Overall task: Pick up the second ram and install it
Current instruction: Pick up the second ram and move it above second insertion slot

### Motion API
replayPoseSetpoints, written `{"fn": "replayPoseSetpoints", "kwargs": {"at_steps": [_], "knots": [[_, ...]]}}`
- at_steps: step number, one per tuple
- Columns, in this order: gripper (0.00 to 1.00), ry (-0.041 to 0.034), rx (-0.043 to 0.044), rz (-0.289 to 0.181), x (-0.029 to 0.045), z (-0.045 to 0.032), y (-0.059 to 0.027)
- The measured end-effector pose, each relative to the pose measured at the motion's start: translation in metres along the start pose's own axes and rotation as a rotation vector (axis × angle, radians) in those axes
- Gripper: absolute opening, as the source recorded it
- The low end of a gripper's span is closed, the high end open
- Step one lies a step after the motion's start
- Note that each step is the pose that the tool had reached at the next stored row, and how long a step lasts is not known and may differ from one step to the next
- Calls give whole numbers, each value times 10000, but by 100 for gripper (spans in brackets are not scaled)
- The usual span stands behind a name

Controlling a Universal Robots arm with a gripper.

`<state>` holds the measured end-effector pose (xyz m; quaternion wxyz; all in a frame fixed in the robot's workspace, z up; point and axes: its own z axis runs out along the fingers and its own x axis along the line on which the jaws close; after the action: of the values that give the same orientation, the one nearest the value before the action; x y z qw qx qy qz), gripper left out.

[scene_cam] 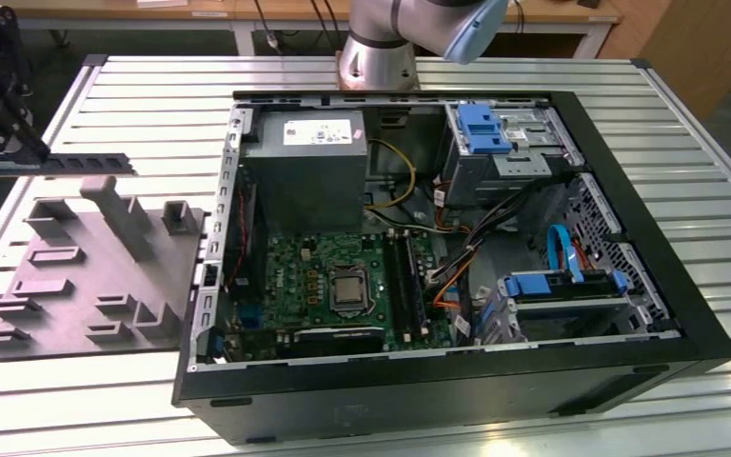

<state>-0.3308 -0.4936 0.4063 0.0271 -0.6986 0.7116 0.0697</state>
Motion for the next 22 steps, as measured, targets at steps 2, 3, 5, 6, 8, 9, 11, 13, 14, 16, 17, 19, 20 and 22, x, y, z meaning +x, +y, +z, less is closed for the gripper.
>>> {"fn": "replayPoseSetpoints", "kwargs": {"at_steps": [2, 3, 5, 6, 8, 9, 11, 13, 14, 16, 17, 19, 20, 22], "knots": [[11, 0, -11, 3, -1, -3, -53], [11, 0, -17, 5, -2, -5, -80], [11, 1, -29, 8, -3, -8, -136], [11, 1, -34, 10, -4, -10, -162], [11, 0, -44, 13, -5, -13, -217], [11, 0, -49, 14, -5, -14, -244], [11, 1, -60, 18, -7, -18, -297], [11, 1, -69, 22, -8, -21, -353], [11, 1, -73, 23, -8, -22, -380], [11, 0, -81, 26, -9, -24, -434], [11, 0, -85, 28, -10, -27, -461], [11, 0, -92, 31, -11, -30, -517], [11, 1, -96, 34, -12, -31, -543], [11, 1, -103, 36, -13, -34, -597]]}}
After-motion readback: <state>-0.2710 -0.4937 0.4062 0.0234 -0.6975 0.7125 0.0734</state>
